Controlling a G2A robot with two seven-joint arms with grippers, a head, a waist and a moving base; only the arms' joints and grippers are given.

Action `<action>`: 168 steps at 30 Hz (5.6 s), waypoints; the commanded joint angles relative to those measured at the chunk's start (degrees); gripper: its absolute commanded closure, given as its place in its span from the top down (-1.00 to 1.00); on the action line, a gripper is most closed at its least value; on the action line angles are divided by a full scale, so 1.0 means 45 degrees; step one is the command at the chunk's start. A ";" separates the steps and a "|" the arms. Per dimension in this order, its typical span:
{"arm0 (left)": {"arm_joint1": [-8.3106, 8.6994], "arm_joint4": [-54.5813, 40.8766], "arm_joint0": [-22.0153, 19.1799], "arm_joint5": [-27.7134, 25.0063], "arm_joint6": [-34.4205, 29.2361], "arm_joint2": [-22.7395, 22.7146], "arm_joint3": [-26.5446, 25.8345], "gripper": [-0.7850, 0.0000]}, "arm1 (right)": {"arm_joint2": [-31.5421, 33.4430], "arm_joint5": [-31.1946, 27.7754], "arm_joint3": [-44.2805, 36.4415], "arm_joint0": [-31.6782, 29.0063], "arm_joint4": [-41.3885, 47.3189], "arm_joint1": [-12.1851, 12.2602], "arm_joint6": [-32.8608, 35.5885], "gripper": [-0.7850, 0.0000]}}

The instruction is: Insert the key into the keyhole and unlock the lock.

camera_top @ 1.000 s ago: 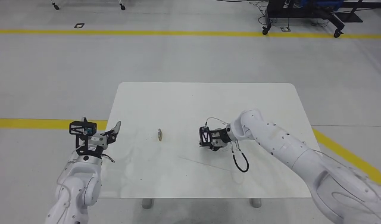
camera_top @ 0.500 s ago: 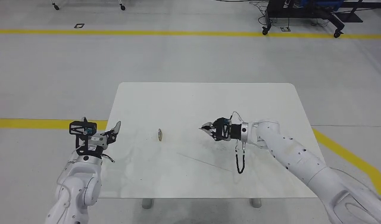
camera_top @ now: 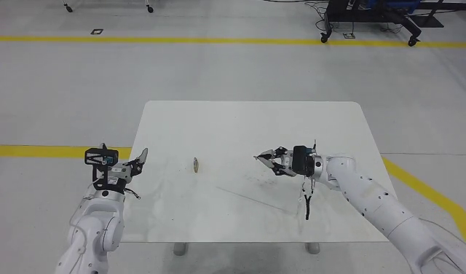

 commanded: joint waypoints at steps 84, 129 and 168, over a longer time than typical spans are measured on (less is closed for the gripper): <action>-0.0436 -1.8643 -0.7015 -0.5437 -1.2107 0.5625 0.5429 -0.39 | -0.2458 -0.2794 0.2527 0.1835 2.3043 -0.2665 1.6842 -1.00; 0.0368 -1.8349 -0.6121 -0.4345 -1.5030 0.4769 0.2754 -1.00 | -0.1422 -0.2372 0.2026 0.1271 2.2405 -0.2738 1.8224 1.00; 0.0645 -1.7454 -0.7284 -0.3935 -1.5968 0.6530 0.3415 -1.00 | -0.0957 -0.1441 0.0349 0.0758 2.2865 -0.1749 2.2193 -0.51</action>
